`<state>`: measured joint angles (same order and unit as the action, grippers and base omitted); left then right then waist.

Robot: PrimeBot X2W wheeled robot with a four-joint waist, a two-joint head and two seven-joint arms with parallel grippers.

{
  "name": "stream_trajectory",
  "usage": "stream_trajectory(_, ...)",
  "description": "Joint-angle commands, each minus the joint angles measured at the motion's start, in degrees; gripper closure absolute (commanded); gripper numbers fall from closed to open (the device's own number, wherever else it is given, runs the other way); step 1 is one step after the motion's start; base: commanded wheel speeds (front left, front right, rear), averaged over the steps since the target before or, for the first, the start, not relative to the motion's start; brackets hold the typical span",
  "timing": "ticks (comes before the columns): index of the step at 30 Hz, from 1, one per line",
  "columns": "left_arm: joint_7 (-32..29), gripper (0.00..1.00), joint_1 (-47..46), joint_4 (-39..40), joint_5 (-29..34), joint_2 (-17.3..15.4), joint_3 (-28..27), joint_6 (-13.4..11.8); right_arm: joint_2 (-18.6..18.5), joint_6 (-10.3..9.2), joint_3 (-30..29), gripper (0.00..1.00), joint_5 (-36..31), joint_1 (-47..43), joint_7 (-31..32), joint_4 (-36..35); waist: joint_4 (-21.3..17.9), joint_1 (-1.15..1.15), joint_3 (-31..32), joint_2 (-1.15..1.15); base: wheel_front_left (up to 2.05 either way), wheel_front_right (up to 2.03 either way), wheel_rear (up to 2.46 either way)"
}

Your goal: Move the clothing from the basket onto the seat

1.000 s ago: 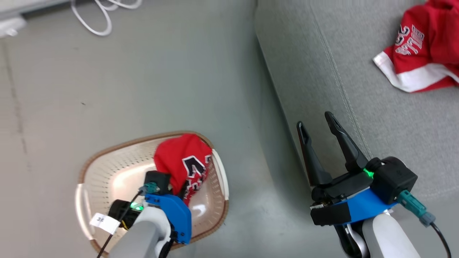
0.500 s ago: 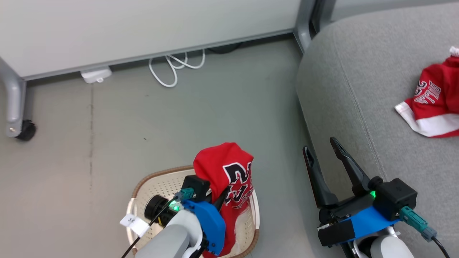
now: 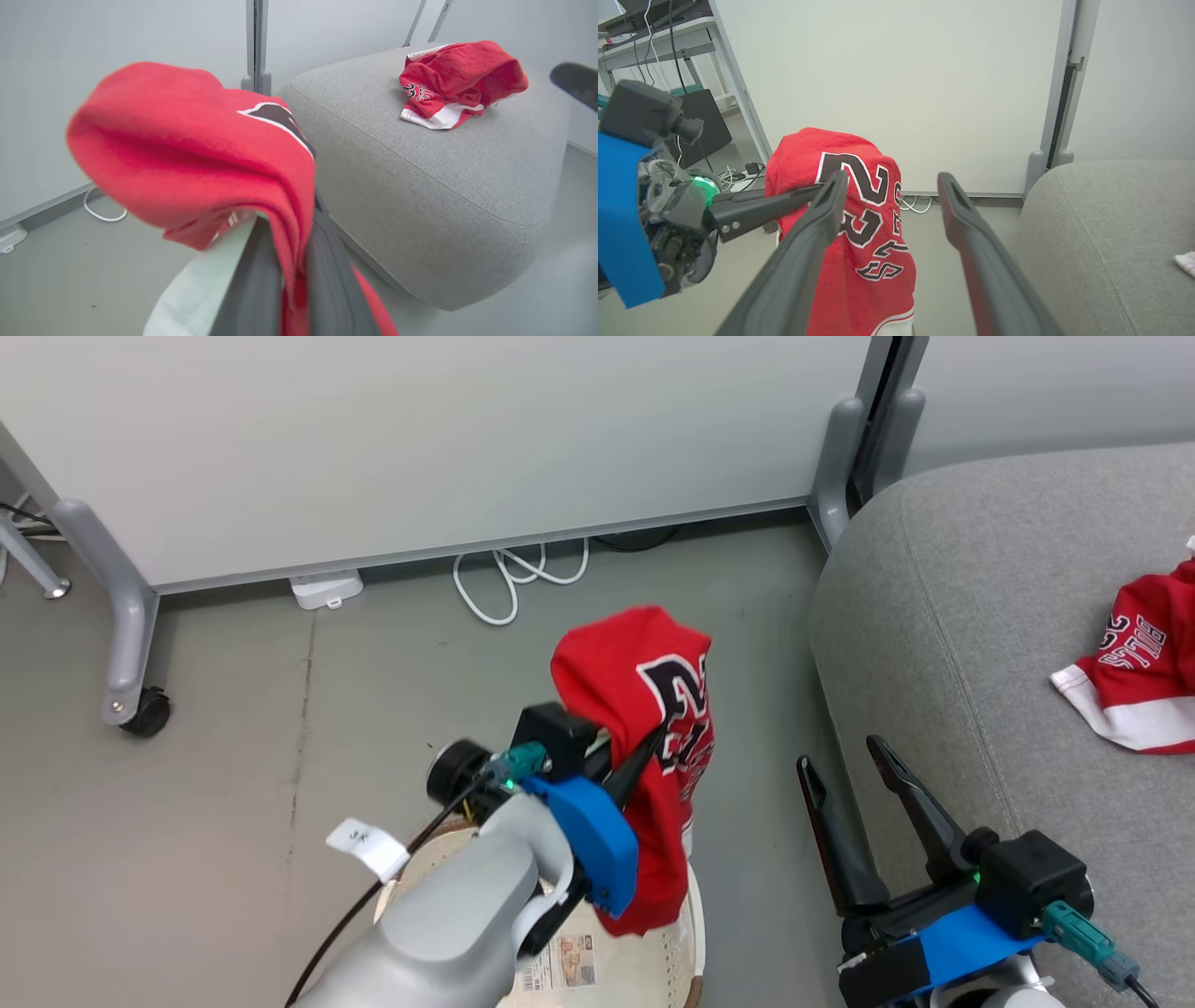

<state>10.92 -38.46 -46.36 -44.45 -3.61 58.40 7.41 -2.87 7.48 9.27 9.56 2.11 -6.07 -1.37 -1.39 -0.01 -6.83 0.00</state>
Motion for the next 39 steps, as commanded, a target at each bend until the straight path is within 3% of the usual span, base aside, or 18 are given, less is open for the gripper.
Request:
stream_trajectory(1, 0.85, 1.0, -2.18, 0.44, -0.57, 0.08, 0.48, 0.05, -0.02, 0.03, -0.24, 0.0, -0.39, -1.01, 0.33, -0.53, 0.34, 0.01, 0.48, 0.0, 0.0, 0.0, 0.0)
stream_trajectory(13, 3.43, 1.0, -8.06, 2.59, -3.04, 0.7, 1.88, 0.02, -0.02, 0.03, -0.34, 0.0, -0.46, -2.68, 1.87, -1.54, 1.06, 0.01, 2.22, 0.0, 0.0, 0.0, 0.0)
stream_trajectory(27, 4.09, 1.0, -9.78, 5.88, -6.42, 0.7, 5.32, -2.4, -0.02, 0.03, 0.09, 0.0, -0.26, -3.71, 2.72, -2.26, 0.78, 0.01, 3.88, 0.0, 0.0, 0.0, 0.0)
stream_trajectory(39, 4.34, 1.0, -10.69, 5.87, -7.98, 0.7, 7.26, -3.01, -0.02, 0.03, 2.19, 0.0, 1.14, -2.45, 2.75, -0.92, 1.0, 0.01, 2.84, 0.0, 0.0, 0.0, 0.0)
